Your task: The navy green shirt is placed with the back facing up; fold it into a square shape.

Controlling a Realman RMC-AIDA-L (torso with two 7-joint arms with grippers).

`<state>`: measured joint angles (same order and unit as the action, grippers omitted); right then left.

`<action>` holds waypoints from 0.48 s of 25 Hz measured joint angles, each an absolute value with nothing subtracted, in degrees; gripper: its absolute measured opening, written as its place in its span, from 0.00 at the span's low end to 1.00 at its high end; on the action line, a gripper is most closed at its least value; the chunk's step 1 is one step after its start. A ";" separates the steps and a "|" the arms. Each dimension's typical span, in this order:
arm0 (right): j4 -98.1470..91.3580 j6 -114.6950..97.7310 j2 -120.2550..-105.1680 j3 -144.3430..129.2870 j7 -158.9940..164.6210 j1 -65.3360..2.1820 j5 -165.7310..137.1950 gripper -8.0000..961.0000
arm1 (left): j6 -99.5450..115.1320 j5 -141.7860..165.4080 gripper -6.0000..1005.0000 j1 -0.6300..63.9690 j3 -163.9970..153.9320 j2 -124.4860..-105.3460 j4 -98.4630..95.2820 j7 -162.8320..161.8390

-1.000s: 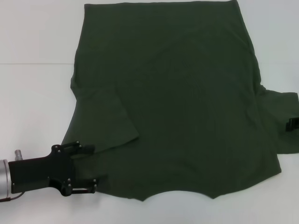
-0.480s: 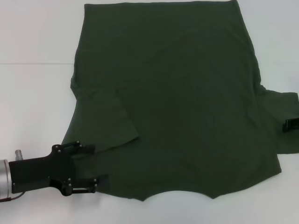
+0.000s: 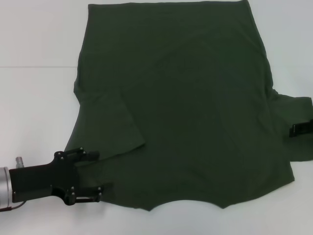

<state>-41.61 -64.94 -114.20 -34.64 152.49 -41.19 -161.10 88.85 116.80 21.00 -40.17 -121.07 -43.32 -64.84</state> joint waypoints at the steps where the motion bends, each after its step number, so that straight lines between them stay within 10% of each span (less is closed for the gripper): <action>1: -41.58 -64.94 -114.20 -34.68 152.49 -41.23 -161.10 0.98 | 88.85 116.80 0.87 21.00 -40.17 -121.07 -43.33 -64.82; 12: -40.87 -64.75 -114.17 -34.70 152.79 -41.23 -161.10 0.98 | 88.76 116.80 0.87 21.06 -40.17 -121.10 -43.33 -64.62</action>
